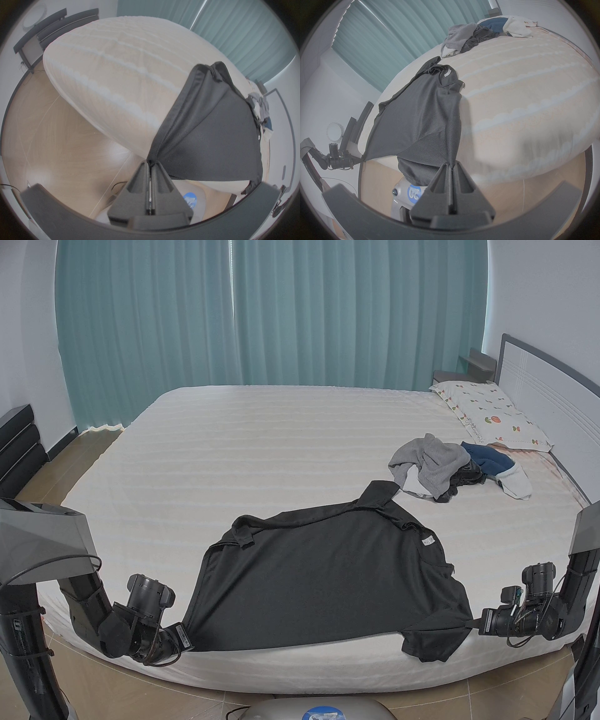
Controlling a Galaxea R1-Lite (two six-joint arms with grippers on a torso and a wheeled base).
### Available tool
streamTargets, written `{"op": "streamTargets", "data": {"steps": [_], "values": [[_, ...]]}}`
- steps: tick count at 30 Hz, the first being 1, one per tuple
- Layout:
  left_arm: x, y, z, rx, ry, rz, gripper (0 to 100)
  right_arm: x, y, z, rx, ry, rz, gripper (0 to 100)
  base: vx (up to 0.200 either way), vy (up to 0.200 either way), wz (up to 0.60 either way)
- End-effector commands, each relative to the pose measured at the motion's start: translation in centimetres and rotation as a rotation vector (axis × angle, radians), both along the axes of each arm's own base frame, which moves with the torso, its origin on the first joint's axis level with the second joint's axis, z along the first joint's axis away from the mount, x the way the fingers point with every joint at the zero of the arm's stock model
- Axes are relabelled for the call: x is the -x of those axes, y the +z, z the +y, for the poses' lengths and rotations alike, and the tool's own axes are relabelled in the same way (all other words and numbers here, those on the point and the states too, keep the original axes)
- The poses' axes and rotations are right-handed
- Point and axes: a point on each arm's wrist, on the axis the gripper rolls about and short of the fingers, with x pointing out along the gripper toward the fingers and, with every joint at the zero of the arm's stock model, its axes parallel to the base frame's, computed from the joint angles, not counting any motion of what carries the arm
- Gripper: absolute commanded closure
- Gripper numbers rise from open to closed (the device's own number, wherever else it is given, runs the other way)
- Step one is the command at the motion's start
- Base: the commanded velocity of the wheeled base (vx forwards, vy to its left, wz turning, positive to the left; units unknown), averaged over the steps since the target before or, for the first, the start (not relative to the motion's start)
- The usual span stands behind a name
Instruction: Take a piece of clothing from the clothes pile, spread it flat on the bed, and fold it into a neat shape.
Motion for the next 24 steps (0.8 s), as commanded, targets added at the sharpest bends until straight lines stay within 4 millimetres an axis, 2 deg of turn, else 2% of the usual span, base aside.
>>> {"op": "streamTargets", "data": {"steps": [1,9,10,11,16,22,24], "values": [[0.5,1.0,-0.7,0.0,-0.032,-0.004,100,0.3,0.0,0.0,0.002,0.003,0.004,100,0.0,0.0,0.0],[0.3,0.8,-0.9,0.003,-0.032,-0.005,100,0.0,-0.9,0.2,-0.002,0.014,0.021,100,0.0,0.0,0.0],[0.3,0.8,-0.9,0.003,-0.032,-0.005,100,0.0,-1.0,0.2,-0.004,0.014,0.028,0,0.0,0.0,0.0],[0.3,0.8,-0.9,0.002,-0.034,-0.003,0,0.0,-1.2,0.2,-0.004,0.014,0.032,0,0.0,0.0,0.0],[0.2,0.8,-0.9,0.003,-0.031,-0.008,0,-0.5,-0.9,0.2,-0.028,0.008,0.006,0,0.0,0.0,0.0],[-0.4,1.6,-0.7,0.003,-0.02,-0.052,0,-1.3,0.8,-0.3,-0.139,-0.066,-0.068,0,0.0,0.0,0.0],[-0.6,2.4,-0.8,0.016,-0.011,-0.084,0,-1.9,1.7,-0.3,-0.202,-0.113,-0.103,0,0.0,0.0,0.0]]}}
